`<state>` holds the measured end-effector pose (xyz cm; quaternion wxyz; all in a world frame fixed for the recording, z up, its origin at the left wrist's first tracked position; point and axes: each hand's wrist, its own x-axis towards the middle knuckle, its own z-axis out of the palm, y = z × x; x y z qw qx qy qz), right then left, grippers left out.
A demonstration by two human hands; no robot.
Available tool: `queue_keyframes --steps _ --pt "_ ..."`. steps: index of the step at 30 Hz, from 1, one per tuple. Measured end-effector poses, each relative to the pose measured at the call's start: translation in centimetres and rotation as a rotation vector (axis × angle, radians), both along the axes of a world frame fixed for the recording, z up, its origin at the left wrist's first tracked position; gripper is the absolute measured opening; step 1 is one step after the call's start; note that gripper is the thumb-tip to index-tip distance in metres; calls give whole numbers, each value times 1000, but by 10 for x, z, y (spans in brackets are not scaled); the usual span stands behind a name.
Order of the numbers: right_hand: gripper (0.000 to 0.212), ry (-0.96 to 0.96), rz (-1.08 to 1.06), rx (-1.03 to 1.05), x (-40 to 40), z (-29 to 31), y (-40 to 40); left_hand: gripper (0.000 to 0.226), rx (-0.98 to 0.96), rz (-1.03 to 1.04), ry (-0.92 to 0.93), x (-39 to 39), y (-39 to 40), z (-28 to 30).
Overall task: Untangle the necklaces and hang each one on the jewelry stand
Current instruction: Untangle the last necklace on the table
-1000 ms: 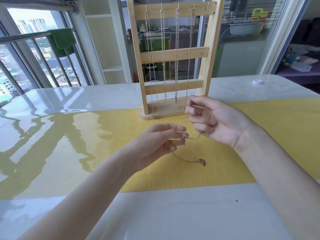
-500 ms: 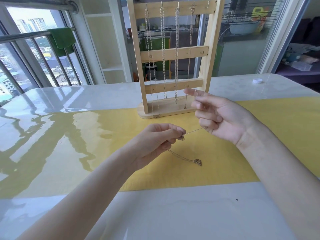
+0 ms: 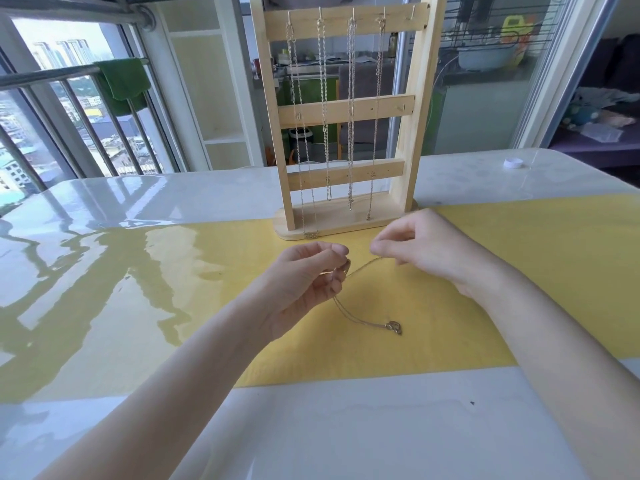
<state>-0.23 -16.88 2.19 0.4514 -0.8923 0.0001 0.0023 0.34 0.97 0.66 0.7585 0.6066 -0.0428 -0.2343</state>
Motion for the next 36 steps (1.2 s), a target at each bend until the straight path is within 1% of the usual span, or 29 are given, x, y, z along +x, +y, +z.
queue_keyframes --steps 2,4,6,9,12,14,18,21,26,31,36 --pt "11 29 174 68 -4 3 10 10 9 14 -17 1 1 0" --pt "13 48 241 112 -5 1 18 11 43 24 -66 0 1 0" --pt "12 59 213 183 -5 0 19 11 82 50 -133 0 0 2" --pt "3 54 161 257 -6 2 17 14 201 96 -270 -2 1 5" --pt "5 10 123 218 -7 4 12 15 254 129 -353 -2 1 8" --pt "4 -15 117 172 -7 6 9 15 269 153 -368 -1 2 10" --pt "9 -60 111 289 -6 10 2 12 349 148 -384 0 4 9" --pt "10 -64 116 285 -6 10 1 16 400 151 -401 1 5 7" --pt "9 -45 108 332 -7 9 0 14 435 168 -404 0 4 7" --pt "6 25 187 350 -9 8 5 14 432 157 -417 -1 4 7" --pt "10 40 183 385 -8 9 4 13 413 128 -363 2 5 5"
